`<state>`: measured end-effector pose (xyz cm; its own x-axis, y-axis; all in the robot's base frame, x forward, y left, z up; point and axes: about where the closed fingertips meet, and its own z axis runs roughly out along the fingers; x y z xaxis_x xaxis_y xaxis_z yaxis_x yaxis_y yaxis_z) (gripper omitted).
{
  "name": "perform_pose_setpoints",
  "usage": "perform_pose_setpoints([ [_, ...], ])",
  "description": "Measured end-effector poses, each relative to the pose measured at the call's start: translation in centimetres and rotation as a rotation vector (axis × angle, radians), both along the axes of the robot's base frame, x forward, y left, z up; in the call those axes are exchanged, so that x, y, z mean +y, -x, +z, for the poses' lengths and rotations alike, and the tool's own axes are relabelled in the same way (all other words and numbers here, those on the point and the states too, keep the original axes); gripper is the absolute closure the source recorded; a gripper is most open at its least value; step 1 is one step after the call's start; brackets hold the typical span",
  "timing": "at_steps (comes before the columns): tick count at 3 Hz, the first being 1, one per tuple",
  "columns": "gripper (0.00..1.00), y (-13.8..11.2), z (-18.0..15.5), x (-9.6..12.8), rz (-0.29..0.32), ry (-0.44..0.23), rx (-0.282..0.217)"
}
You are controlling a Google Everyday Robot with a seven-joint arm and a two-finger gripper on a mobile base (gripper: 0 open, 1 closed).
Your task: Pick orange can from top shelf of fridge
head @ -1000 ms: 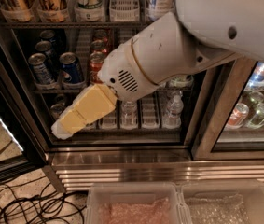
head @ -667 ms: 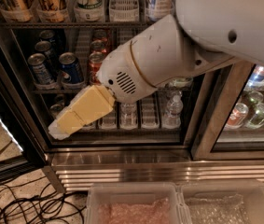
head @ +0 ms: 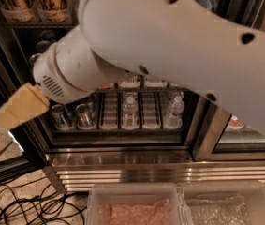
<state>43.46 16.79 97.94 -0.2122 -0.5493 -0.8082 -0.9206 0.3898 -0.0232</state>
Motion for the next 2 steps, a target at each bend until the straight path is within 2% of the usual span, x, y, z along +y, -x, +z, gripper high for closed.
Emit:
perform_pose_setpoints([
  [1, 0.00, -1.42, 1.06, 0.23, -0.058, -0.011, -0.045],
  [2, 0.00, -1.35, 1.12, 0.24, -0.058, -0.010, -0.046],
])
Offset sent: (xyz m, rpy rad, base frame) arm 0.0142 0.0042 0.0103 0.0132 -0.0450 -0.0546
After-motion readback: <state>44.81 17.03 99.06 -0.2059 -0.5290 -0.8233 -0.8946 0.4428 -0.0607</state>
